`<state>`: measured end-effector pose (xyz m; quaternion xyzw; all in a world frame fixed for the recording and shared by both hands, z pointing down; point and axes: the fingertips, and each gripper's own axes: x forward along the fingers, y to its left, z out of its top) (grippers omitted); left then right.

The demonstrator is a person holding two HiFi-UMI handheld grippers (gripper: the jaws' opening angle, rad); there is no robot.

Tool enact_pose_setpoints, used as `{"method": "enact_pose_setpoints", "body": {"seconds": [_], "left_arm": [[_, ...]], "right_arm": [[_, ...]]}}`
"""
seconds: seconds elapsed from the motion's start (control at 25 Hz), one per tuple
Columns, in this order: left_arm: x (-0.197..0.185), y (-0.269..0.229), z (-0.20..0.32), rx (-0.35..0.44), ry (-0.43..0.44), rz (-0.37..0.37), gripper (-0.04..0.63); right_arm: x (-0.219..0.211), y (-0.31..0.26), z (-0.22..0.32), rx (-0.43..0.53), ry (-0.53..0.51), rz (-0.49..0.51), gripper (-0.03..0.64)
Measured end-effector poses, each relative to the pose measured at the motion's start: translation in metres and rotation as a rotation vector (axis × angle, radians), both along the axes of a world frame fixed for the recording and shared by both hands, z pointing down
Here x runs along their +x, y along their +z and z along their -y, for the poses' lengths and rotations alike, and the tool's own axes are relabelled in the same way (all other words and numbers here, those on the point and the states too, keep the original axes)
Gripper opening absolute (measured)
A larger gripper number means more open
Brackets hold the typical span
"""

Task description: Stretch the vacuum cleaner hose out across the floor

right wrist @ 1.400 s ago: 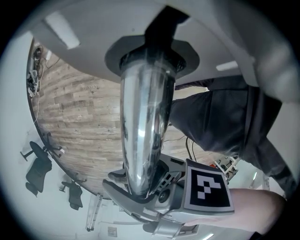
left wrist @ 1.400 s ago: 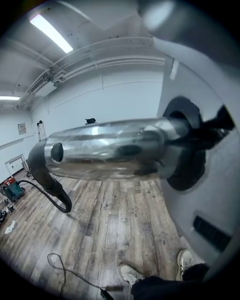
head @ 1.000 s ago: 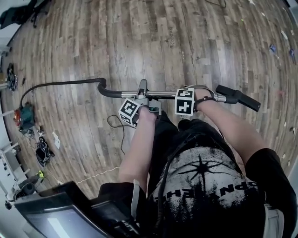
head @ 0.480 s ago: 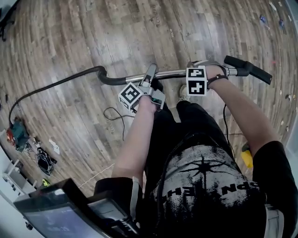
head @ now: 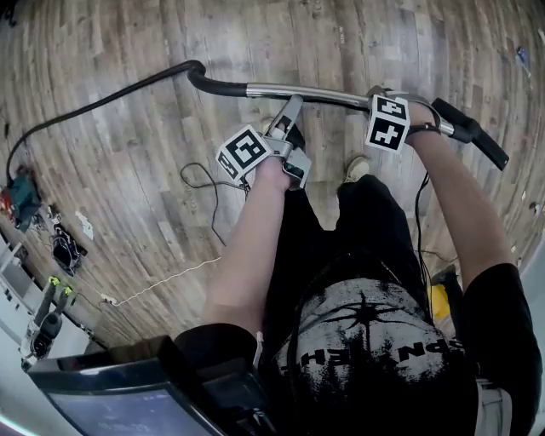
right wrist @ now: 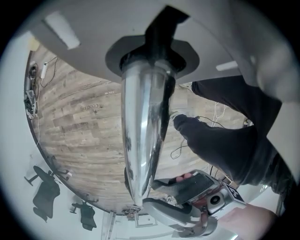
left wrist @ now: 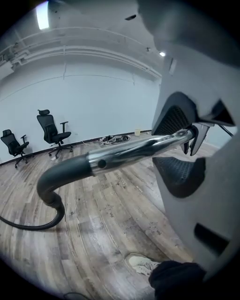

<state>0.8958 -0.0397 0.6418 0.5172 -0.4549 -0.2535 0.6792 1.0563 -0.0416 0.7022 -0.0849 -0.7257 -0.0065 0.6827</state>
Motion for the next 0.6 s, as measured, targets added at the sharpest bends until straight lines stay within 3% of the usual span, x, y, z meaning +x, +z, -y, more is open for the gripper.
{"method": "enact_pose_setpoints", "body": {"seconds": [0.12, 0.2, 0.36, 0.6], "left_arm": [[0.008, 0.037, -0.004, 0.007, 0.016, 0.063, 0.058], [0.015, 0.062, -0.005, 0.040, 0.086, 0.155, 0.000], [0.027, 0.105, 0.009, 0.169, 0.250, 0.337, 0.000], [0.056, 0.158, 0.038, 0.358, 0.483, 0.456, 0.000]], "right_arm": [[0.025, 0.049, 0.015, 0.020, 0.003, 0.005, 0.072], [0.042, 0.086, 0.021, 0.033, -0.002, 0.003, 0.072], [0.072, 0.166, 0.038, 0.058, 0.004, 0.034, 0.071], [0.121, 0.299, 0.057, 0.125, 0.017, 0.038, 0.057]]}}
